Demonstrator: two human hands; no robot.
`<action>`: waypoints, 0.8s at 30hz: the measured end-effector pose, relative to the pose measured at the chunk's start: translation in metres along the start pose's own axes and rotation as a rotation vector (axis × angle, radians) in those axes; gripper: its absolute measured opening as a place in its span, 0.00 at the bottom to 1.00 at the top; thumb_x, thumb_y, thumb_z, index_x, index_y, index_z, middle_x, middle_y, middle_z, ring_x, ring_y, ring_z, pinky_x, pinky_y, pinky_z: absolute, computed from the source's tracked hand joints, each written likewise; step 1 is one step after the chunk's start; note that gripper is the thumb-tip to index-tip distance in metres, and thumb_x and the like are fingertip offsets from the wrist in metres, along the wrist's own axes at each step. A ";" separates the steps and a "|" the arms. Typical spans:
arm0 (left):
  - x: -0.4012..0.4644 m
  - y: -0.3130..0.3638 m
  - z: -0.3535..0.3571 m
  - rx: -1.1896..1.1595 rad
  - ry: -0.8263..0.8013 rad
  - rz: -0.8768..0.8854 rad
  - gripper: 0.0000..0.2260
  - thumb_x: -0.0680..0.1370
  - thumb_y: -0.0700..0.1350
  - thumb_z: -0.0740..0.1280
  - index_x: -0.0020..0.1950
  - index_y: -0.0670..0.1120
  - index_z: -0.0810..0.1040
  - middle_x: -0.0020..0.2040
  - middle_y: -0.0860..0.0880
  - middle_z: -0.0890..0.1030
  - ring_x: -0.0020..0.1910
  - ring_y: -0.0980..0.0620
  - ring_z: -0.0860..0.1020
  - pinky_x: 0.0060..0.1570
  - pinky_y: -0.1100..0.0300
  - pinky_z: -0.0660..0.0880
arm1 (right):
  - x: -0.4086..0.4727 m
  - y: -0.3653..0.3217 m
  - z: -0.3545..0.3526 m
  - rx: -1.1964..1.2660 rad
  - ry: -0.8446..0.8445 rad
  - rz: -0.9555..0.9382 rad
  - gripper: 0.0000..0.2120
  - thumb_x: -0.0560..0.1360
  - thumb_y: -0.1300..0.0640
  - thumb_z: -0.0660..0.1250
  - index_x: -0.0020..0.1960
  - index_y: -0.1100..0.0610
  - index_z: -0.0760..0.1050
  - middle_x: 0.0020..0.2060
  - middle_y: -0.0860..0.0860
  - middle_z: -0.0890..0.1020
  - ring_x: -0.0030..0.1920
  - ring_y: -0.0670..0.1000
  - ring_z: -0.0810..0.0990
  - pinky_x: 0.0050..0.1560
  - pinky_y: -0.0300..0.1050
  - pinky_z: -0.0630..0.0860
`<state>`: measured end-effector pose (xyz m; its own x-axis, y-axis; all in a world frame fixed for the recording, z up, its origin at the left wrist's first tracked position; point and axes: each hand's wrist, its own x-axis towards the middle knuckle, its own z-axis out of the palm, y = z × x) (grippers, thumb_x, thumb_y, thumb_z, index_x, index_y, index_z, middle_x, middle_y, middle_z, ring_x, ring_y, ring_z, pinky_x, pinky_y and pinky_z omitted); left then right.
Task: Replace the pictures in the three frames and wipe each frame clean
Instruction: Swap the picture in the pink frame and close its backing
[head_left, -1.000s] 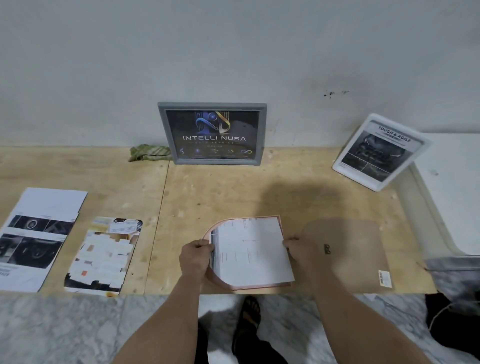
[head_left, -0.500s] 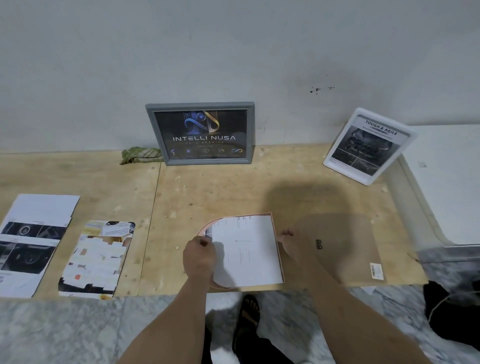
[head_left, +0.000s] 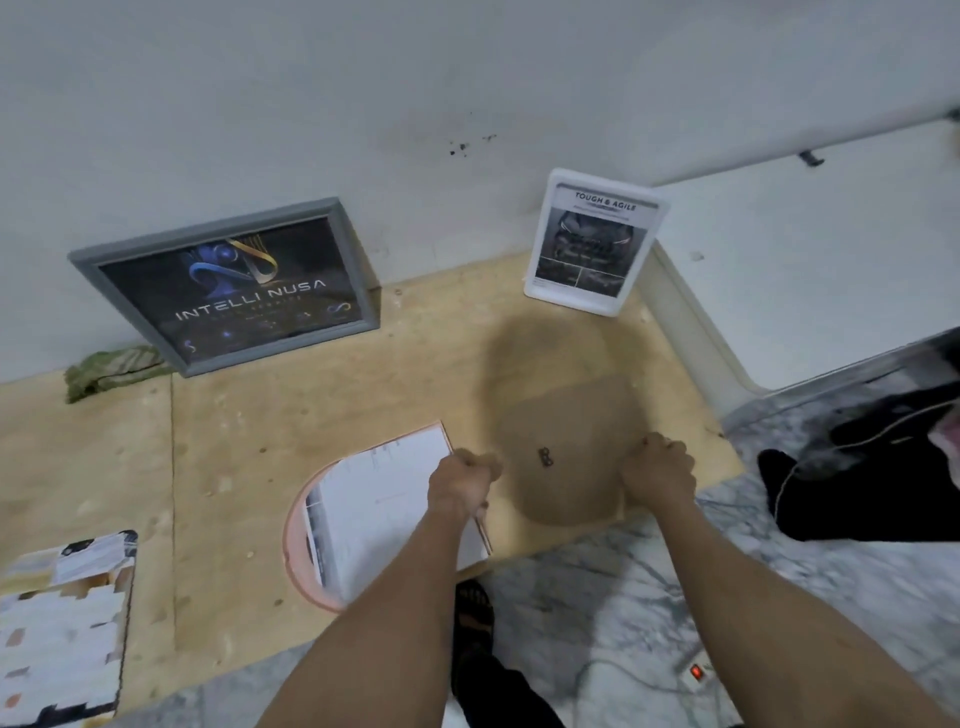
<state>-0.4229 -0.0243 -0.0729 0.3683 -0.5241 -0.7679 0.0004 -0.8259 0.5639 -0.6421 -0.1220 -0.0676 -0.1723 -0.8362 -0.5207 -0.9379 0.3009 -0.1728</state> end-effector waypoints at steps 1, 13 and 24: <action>0.003 0.002 0.006 -0.017 -0.001 -0.007 0.12 0.74 0.51 0.70 0.49 0.43 0.81 0.38 0.46 0.81 0.29 0.47 0.80 0.38 0.55 0.81 | 0.006 0.008 -0.002 -0.001 -0.015 0.032 0.20 0.78 0.56 0.57 0.68 0.61 0.63 0.66 0.62 0.65 0.66 0.65 0.64 0.64 0.58 0.65; 0.009 0.011 0.002 -0.183 0.074 -0.053 0.06 0.75 0.39 0.66 0.39 0.41 0.80 0.32 0.42 0.79 0.27 0.46 0.76 0.35 0.56 0.80 | 0.026 0.037 -0.016 0.605 -0.067 0.163 0.06 0.72 0.64 0.61 0.36 0.58 0.73 0.44 0.62 0.80 0.38 0.57 0.77 0.39 0.50 0.74; -0.024 -0.079 -0.126 -0.367 0.373 -0.058 0.09 0.77 0.32 0.65 0.38 0.37 0.81 0.26 0.43 0.77 0.25 0.49 0.70 0.24 0.62 0.67 | -0.035 -0.073 0.034 0.707 -0.399 -0.050 0.10 0.75 0.66 0.67 0.37 0.56 0.74 0.32 0.54 0.77 0.32 0.53 0.76 0.34 0.44 0.72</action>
<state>-0.3150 0.0794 -0.0604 0.6638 -0.3151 -0.6783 0.3314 -0.6891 0.6445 -0.5575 -0.0990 -0.0656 0.1099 -0.6699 -0.7343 -0.5068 0.5977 -0.6212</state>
